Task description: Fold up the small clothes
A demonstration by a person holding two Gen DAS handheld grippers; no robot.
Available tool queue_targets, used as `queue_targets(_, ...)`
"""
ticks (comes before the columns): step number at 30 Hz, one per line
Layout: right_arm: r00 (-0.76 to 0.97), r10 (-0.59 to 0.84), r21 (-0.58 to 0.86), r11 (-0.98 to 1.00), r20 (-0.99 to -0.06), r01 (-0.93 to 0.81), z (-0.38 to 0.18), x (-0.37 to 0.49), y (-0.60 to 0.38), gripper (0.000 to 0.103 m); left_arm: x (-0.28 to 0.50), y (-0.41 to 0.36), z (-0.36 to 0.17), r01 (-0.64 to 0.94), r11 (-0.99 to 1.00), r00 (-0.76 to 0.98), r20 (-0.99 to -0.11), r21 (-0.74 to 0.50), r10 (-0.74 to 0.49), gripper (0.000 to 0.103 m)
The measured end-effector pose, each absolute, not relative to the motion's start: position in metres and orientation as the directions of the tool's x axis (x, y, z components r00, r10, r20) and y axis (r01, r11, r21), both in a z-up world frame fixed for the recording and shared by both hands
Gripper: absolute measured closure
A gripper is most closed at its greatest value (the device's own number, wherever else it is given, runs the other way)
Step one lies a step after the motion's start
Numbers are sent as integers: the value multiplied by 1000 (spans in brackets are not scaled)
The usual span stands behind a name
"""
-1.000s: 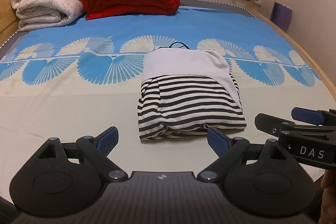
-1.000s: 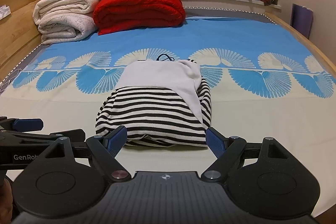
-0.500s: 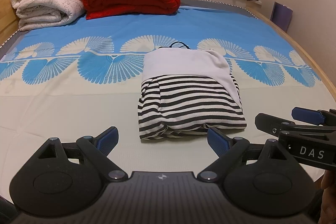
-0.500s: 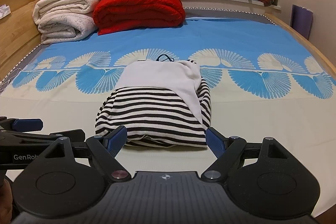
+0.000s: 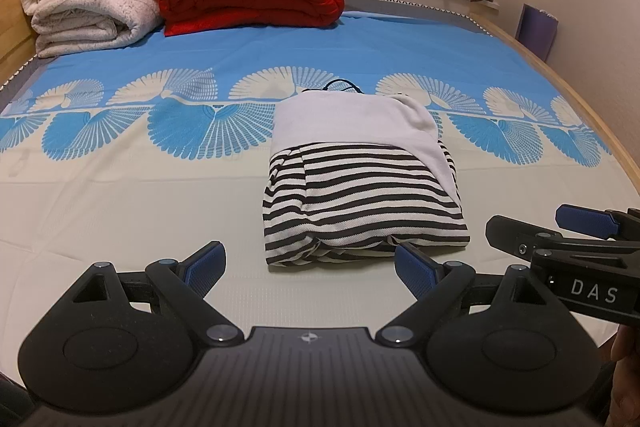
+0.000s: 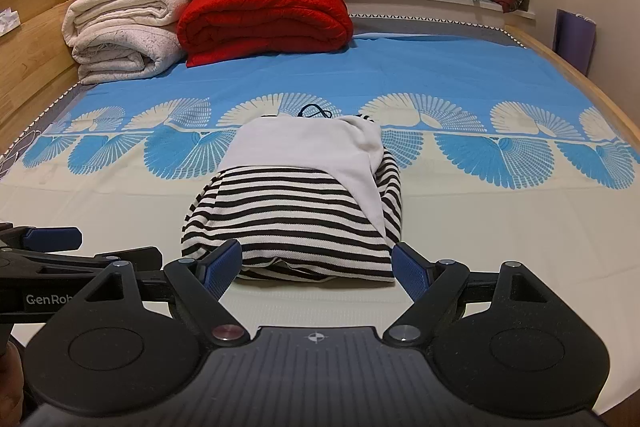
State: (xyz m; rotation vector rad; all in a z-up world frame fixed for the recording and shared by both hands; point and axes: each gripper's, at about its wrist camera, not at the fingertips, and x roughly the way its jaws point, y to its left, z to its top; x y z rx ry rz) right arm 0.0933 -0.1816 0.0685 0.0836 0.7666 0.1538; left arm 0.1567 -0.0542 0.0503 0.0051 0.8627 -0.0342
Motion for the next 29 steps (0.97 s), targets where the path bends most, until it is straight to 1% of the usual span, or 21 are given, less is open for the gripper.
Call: queue_targets(29, 708, 168, 131, 986, -685, -108, 69, 94, -181, 20, 157, -55, 50, 23, 1000, 646, -763, -13, -25, 9)
